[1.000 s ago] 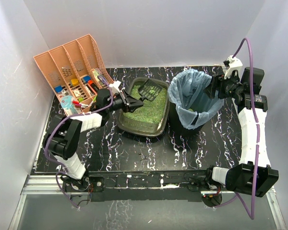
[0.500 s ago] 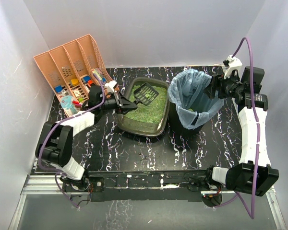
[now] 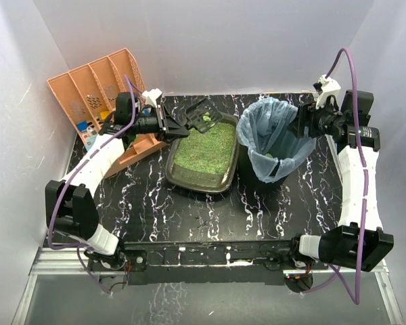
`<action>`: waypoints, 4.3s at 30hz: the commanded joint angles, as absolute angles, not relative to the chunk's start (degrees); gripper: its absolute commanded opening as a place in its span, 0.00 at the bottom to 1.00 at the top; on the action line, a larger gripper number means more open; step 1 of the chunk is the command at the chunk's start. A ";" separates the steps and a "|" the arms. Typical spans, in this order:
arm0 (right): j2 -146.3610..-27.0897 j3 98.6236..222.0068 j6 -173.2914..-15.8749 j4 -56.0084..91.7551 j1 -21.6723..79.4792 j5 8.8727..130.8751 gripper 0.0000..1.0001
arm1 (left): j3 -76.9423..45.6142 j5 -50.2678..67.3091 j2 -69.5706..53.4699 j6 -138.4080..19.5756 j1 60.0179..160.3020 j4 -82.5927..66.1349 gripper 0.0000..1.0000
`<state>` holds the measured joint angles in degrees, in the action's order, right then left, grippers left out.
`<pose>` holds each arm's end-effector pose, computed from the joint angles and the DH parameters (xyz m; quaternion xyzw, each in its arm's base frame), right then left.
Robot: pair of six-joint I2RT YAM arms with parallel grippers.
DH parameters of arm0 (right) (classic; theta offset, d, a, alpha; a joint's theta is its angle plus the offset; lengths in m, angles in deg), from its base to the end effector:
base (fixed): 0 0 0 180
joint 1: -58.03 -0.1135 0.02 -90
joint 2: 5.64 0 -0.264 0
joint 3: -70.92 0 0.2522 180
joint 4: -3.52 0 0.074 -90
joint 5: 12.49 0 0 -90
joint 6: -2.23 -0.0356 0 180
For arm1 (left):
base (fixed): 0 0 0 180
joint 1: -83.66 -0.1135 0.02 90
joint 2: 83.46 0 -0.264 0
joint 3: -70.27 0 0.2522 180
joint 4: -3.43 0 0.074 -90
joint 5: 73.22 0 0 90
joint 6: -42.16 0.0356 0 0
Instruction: Clean the litter box
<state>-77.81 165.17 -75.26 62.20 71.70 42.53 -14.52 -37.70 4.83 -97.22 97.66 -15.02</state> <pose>0.2533 -0.0406 0.3981 -0.1264 0.8534 0.1645 0.4782 0.3342 -0.1132 0.3266 0.0201 0.7799 -0.5841 0.2240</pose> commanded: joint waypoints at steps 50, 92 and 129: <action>-66.63 163.09 -76.21 63.14 73.11 60.33 0.69 | -80.56 6.97 31.18 -58.04 132.12 -53.98 0.00; -68.30 164.00 -78.53 61.86 76.22 58.98 0.69 | -63.86 44.60 21.78 -19.73 150.40 -37.41 0.00; -74.10 173.87 -75.13 61.13 68.27 46.60 0.67 | -55.19 15.11 4.19 -51.18 120.31 -45.43 0.00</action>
<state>-73.83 170.44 -76.06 64.13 71.20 46.10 -57.16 19.94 8.22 -48.18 123.74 -46.39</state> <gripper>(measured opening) 0.676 0.159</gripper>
